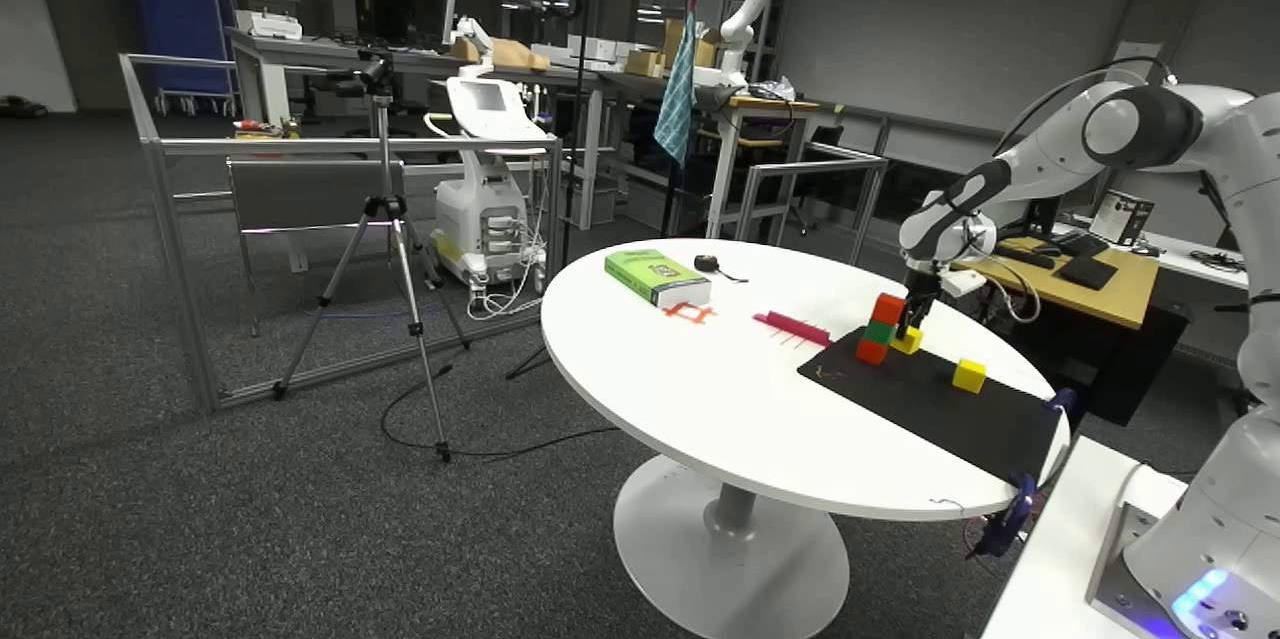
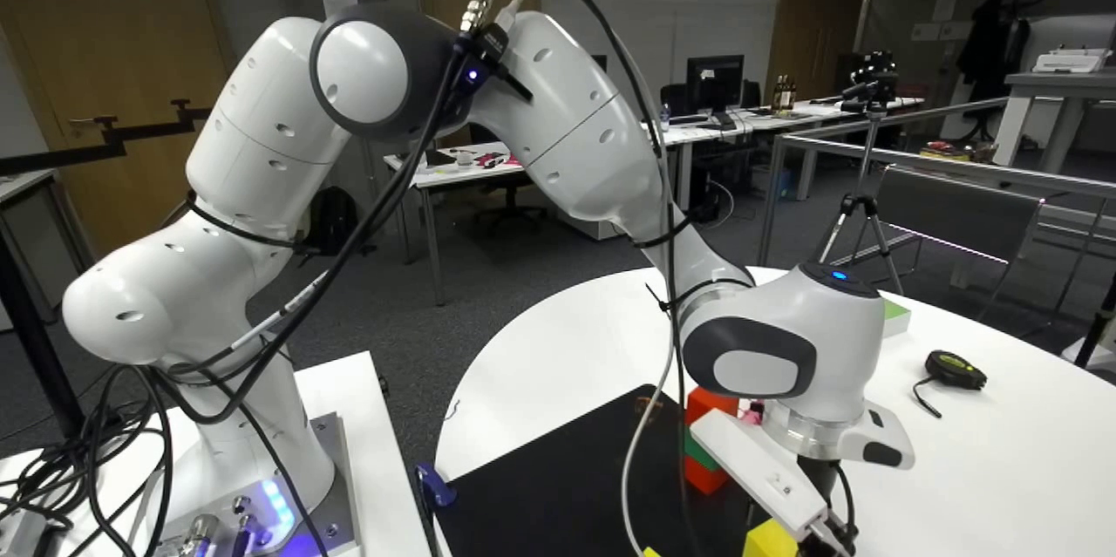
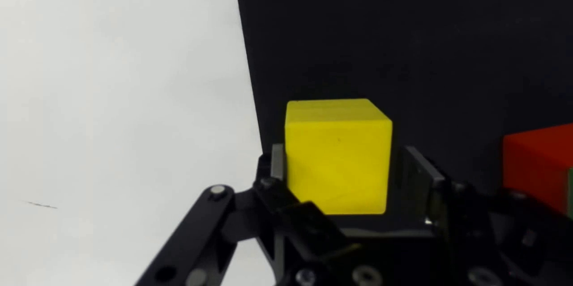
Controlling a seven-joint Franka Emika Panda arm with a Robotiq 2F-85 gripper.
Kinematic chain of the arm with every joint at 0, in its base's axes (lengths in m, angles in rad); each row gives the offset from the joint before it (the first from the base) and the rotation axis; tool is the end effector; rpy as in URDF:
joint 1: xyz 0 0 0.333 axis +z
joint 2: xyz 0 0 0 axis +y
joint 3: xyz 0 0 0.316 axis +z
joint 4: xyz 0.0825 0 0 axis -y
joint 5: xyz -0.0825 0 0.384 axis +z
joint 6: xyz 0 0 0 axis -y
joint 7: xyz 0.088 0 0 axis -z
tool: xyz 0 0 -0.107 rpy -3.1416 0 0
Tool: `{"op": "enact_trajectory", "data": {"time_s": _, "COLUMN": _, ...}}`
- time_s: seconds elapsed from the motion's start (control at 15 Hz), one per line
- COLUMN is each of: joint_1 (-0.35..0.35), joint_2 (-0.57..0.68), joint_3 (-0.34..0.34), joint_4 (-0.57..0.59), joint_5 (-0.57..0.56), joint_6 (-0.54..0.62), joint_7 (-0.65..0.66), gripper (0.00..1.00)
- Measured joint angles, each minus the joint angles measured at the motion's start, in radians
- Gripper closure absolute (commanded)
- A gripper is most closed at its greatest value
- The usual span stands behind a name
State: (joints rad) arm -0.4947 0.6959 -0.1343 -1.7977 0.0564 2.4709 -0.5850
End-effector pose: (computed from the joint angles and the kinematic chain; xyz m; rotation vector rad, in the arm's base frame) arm 0.5286 -0.3782 0.1608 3.1061 -0.0905 -0.0655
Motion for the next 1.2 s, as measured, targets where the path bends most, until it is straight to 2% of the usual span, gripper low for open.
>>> {"op": "enact_trajectory", "data": {"time_s": 0.07, "joint_1": 0.0, "joint_2": 0.0, "joint_3": 0.0, "joint_4": 0.0, "joint_5": -0.004, "joint_6": 0.0, "joint_7": 0.001, "gripper": 0.7}}
{"op": "enact_trajectory", "data": {"time_s": 0.6, "joint_1": 0.022, "joint_2": -0.046, "joint_3": 0.001, "joint_4": 0.001, "joint_5": -0.004, "joint_6": 0.024, "joint_7": 0.048, "gripper": 0.7}}
{"op": "enact_trajectory", "data": {"time_s": 1.2, "joint_1": 0.087, "joint_2": -0.242, "joint_3": 0.001, "joint_4": -0.049, "joint_5": -0.007, "joint_6": 0.04, "joint_7": 0.11, "gripper": 0.7}}
